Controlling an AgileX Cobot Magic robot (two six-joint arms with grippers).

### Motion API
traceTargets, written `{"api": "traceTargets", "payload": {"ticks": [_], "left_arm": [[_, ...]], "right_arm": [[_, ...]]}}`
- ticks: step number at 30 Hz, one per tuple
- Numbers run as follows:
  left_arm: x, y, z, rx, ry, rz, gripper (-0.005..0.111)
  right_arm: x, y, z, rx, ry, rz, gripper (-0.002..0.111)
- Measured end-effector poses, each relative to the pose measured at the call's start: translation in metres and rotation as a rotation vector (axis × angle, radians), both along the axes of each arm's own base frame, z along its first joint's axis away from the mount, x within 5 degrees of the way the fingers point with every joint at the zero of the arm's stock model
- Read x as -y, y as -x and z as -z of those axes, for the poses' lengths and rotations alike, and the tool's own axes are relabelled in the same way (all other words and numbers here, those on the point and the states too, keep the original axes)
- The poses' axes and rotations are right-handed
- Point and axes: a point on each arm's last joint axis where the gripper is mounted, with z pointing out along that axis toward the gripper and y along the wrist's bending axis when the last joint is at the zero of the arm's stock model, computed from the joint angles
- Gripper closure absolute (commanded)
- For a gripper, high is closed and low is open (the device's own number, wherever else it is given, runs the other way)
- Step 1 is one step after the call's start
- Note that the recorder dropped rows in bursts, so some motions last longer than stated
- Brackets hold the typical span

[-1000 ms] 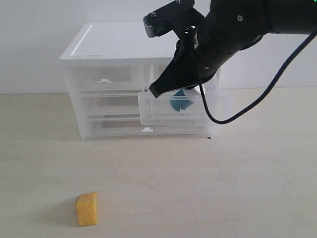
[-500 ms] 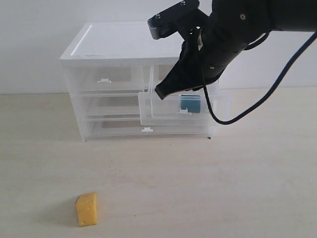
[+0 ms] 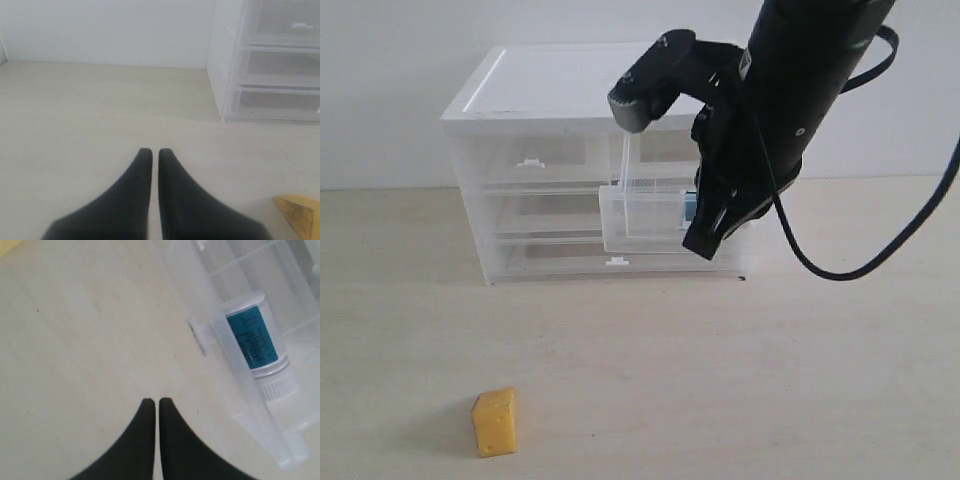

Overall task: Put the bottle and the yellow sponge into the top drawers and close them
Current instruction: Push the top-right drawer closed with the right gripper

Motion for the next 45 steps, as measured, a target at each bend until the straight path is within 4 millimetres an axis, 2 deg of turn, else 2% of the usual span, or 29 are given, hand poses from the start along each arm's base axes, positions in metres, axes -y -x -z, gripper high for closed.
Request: {"api": "traceTargets", "payload": {"ticks": [4,8,28,39,45], "left_arm": [[0.000,0.000,0.000,0.000,0.000,0.000,0.103],[0.000,0.000,0.000,0.000,0.000,0.000,0.103],[0.000,0.000,0.000,0.000,0.000,0.000,0.103],[0.000,0.000,0.000,0.000,0.000,0.000,0.103],[0.000,0.000,0.000,0.000,0.000,0.000,0.103]], "right_arm": [[-0.002,-0.012,0.018,0.015,0.081,-0.019,0.108],[-0.003,-0.025,0.026,0.082,0.124,0.007,0.108],[-0.007,-0.051,0.017,0.361,0.036,0.143,0.108],[-0.015,-0.073,0.034,0.487,0.014,0.205,0.108],[-0.016,-0.080,0.035,0.554,-0.019,0.248,0.108]]}}
